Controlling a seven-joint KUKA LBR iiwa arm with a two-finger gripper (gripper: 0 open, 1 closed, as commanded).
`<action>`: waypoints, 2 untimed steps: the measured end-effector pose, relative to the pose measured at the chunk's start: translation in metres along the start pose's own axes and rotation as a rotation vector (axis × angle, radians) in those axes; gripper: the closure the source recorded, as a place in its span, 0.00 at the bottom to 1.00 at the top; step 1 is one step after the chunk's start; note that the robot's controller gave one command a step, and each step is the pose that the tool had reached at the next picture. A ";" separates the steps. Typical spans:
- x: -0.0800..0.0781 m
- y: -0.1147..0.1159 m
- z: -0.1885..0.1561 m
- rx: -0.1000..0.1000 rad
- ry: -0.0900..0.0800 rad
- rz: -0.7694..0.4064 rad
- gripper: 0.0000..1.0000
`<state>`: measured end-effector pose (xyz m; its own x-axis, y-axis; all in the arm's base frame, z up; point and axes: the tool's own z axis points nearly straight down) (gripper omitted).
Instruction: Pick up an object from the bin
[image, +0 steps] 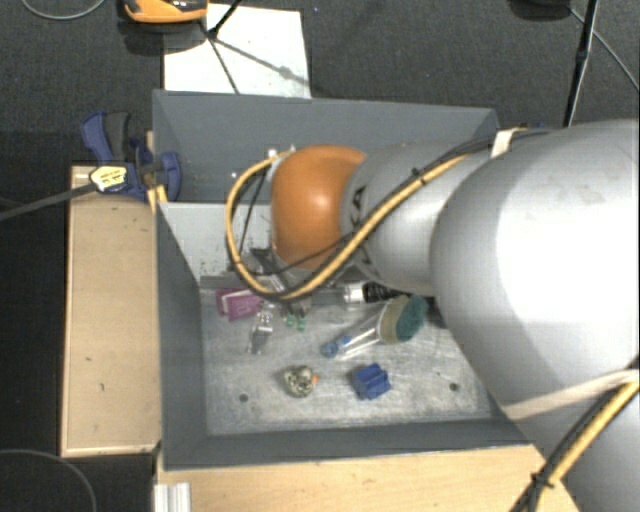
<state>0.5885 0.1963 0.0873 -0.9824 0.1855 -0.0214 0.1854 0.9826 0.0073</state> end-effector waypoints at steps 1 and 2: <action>-0.005 0.000 0.002 0.001 0.003 -0.032 0.00; -0.007 -0.006 0.005 -0.005 0.001 -0.081 0.00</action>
Offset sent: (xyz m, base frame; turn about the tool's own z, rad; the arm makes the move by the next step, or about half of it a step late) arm -0.0002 -0.0004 -0.0081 -0.0366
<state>0.5948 0.1893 0.0823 -0.9942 0.1057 -0.0207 0.1055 0.9944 0.0102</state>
